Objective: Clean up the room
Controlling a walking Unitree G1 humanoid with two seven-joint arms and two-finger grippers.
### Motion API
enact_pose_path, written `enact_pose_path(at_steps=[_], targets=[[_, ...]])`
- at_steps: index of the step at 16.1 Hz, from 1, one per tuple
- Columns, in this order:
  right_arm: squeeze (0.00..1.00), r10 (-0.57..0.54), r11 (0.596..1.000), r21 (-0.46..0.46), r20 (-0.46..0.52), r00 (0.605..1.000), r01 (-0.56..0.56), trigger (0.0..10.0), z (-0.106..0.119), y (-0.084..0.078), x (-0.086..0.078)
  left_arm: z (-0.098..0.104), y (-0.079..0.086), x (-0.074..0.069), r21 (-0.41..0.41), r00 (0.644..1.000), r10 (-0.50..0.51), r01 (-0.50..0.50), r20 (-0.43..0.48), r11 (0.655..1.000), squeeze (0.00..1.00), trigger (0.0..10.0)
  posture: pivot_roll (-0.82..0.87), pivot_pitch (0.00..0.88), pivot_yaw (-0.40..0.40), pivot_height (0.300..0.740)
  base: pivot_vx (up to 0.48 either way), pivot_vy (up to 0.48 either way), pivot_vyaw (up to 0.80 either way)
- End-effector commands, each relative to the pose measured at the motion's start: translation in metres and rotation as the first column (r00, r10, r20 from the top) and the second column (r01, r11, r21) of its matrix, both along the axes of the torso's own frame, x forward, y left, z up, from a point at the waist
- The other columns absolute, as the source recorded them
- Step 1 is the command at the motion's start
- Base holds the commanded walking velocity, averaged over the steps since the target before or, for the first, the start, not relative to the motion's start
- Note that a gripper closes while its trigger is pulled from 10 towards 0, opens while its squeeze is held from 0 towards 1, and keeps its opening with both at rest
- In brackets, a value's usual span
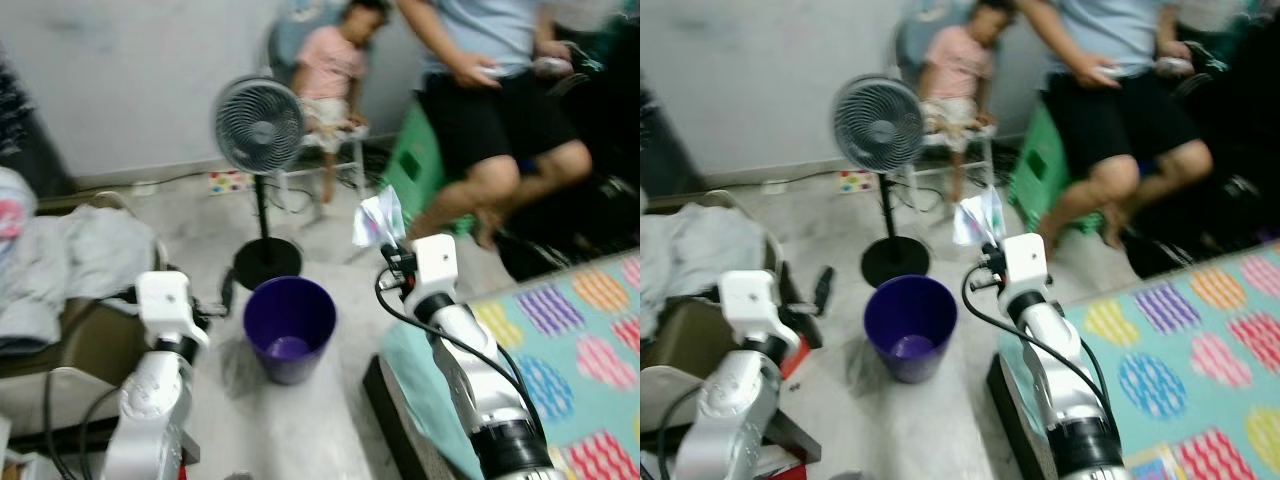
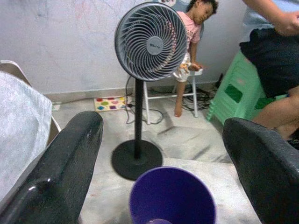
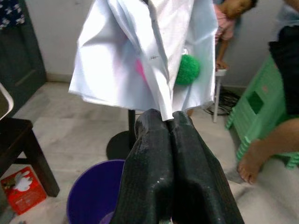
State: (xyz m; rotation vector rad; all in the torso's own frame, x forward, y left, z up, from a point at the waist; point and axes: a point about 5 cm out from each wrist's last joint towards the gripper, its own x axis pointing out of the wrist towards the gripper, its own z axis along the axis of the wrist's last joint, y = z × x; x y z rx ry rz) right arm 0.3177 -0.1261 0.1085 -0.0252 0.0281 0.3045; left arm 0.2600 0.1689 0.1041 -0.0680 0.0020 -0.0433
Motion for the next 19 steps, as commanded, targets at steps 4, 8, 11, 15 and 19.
enact_pose_path(at_steps=[4, 8, 11, 15, 19], targets=[[0.00, 0.005, 1.000, 0.008, 0.014, 1.000, -0.005, 10.0, 0.0059, 0.0019, 0.0002, 0.0045, 0.0016, -0.0017, -0.060, 1.000, -0.019, 0.020, 0.016, 0.998, 0.00, 10.0, -0.02, 0.049, -0.074, 0.740, 0.000, 0.000, 0.12], [0.00, -0.009, 1.000, 0.000, 0.007, 1.000, 0.009, 10.0, 0.0043, -0.0032, -0.0033, 0.0058, -0.0027, -0.0022, -0.077, 0.998, -0.056, 0.058, 0.023, 0.995, 0.00, 10.0, -0.03, 0.063, -0.070, 0.740, 0.000, 0.000, 0.00], [0.00, -0.004, 1.000, 0.000, 0.004, 1.000, 0.004, 10.0, 0.0039, -0.0015, -0.0039, 0.0063, -0.0034, -0.0023, -0.083, 0.998, -0.061, 0.062, 0.023, 0.995, 0.00, 10.0, -0.03, 0.067, -0.072, 0.740, 0.000, 0.000, 0.00], [0.00, 0.005, 1.000, -0.002, 0.007, 1.000, -0.005, 10.0, 0.0053, 0.0003, -0.0029, 0.0060, -0.0026, -0.0022, -0.086, 0.998, -0.061, 0.063, 0.019, 0.994, 0.00, 10.0, -0.02, 0.070, -0.073, 0.740, 0.000, 0.000, 0.00], [0.00, 0.013, 1.000, 0.004, 0.005, 1.000, -0.013, 10.0, 0.0049, 0.0021, -0.0041, 0.0064, -0.0018, -0.0017, -0.085, 0.998, -0.067, 0.068, 0.016, 0.994, 0.00, 10.0, -0.02, 0.071, -0.068, 0.740, 0.000, 0.000, 0.00]])
